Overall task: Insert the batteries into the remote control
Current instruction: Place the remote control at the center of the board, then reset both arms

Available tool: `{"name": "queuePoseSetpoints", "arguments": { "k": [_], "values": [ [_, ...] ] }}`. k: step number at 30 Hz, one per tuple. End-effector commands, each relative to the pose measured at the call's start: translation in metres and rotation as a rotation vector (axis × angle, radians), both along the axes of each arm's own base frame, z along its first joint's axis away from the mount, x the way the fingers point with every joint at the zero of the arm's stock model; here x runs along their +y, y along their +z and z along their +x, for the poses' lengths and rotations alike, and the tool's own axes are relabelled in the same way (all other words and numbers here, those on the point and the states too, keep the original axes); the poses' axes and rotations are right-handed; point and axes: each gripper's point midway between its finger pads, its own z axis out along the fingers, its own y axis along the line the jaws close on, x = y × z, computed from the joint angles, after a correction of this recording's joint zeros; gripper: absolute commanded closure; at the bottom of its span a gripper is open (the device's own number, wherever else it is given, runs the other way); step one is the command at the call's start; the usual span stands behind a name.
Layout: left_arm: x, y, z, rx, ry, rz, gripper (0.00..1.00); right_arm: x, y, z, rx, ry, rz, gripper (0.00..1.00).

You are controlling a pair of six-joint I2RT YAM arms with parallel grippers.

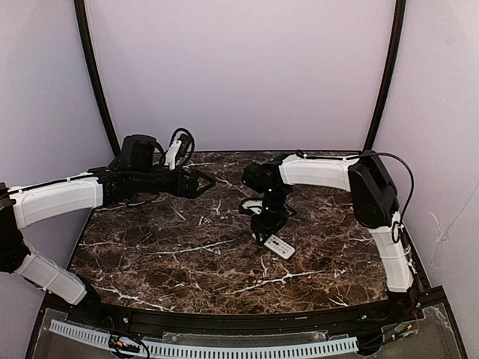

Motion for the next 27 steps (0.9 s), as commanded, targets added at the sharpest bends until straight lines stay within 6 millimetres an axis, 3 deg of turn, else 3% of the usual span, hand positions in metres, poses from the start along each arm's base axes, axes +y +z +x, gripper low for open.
{"name": "queuePoseSetpoints", "arguments": {
  "k": [1,6,9,11,16,17,19,23,27],
  "values": [
    [0.008,0.004,-0.002,-0.009,0.015,0.006,0.01,0.003,-0.016,0.001,-0.02,0.031,-0.041,0.6],
    [0.012,0.001,-0.001,0.008,0.038,0.036,0.01,0.008,-0.012,0.001,-0.024,0.03,-0.012,0.33],
    [0.013,0.004,0.0,0.016,0.042,0.049,0.01,0.015,0.001,0.003,-0.046,0.028,0.04,0.19],
    [0.012,0.007,0.0,0.026,0.037,0.055,0.01,0.023,0.017,0.008,-0.073,0.024,0.095,0.12],
    [0.015,0.017,0.005,0.037,0.064,0.078,0.01,0.034,0.074,0.034,-0.156,-0.034,0.321,0.08],
    [0.016,0.024,0.01,0.027,0.083,0.085,0.01,0.029,0.083,0.04,-0.172,-0.05,0.363,0.07],
    [0.02,0.027,0.016,0.038,0.109,0.122,0.01,0.019,0.121,0.055,-0.237,-0.119,0.487,0.03],
    [0.025,0.026,0.028,0.072,0.153,0.176,0.01,-0.022,0.172,0.076,-0.362,-0.241,0.693,0.01],
    [0.022,0.011,0.036,0.114,0.16,0.195,0.02,-0.075,0.188,0.084,-0.465,-0.361,0.79,0.01]
  ]
}}
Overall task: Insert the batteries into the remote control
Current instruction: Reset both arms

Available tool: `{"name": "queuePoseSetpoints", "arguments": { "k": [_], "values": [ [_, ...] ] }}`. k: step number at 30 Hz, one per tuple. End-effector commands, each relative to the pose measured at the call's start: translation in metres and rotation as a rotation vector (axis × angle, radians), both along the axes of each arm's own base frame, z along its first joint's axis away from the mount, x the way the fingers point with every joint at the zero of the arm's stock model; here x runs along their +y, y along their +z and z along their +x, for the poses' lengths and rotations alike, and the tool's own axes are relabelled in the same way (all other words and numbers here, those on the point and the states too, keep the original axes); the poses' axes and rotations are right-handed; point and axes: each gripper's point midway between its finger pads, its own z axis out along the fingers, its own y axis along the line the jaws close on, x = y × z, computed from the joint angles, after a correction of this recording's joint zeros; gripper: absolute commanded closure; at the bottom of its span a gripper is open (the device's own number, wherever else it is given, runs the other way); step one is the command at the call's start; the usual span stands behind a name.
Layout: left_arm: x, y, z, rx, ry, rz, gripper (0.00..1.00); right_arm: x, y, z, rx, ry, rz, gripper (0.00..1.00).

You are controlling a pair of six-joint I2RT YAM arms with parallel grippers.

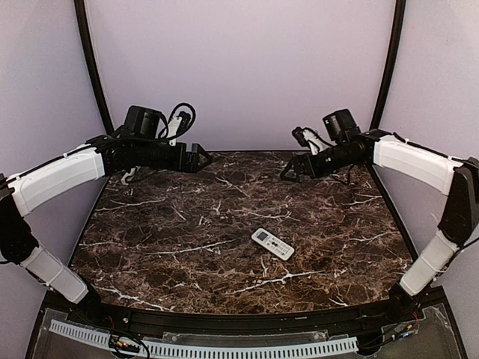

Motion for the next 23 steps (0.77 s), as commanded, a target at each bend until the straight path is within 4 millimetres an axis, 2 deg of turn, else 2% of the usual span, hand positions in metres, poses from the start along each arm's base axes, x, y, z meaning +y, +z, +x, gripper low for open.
{"name": "queuePoseSetpoints", "arguments": {
  "k": [1,4,5,6,7,8,10,13,18,23],
  "values": [
    [0.008,-0.042,0.001,0.117,0.026,0.085,0.01,-0.025,0.022,0.008,-0.106,-0.082,0.182,0.01],
    [0.006,-0.063,0.001,0.135,0.023,0.081,0.01,-0.047,0.008,0.0,-0.111,-0.121,0.19,0.02],
    [0.007,-0.08,-0.005,0.168,0.015,0.089,0.01,-0.051,-0.002,-0.003,-0.102,-0.124,0.182,0.01],
    [0.007,-0.084,-0.005,0.167,0.015,0.082,0.01,-0.054,-0.012,-0.008,-0.085,-0.127,0.175,0.01],
    [0.009,-0.1,-0.012,0.199,0.017,0.089,0.01,-0.057,-0.022,-0.013,-0.073,-0.133,0.172,0.01],
    [0.009,-0.105,-0.013,0.199,0.019,0.079,0.02,-0.058,-0.031,-0.018,-0.061,-0.135,0.175,0.01],
    [0.017,-0.132,-0.025,0.252,0.03,0.102,0.02,-0.061,-0.047,-0.031,-0.037,-0.144,0.199,0.01],
    [0.026,-0.152,-0.036,0.28,0.045,0.122,0.01,-0.064,-0.066,-0.048,-0.004,-0.154,0.238,0.01],
    [0.033,-0.17,-0.047,0.302,0.055,0.122,0.02,-0.063,-0.063,-0.051,-0.022,-0.155,0.269,0.01],
    [0.031,-0.165,-0.044,0.278,0.055,0.107,0.01,-0.06,-0.055,-0.05,-0.032,-0.131,0.274,0.01]
  ]
}}
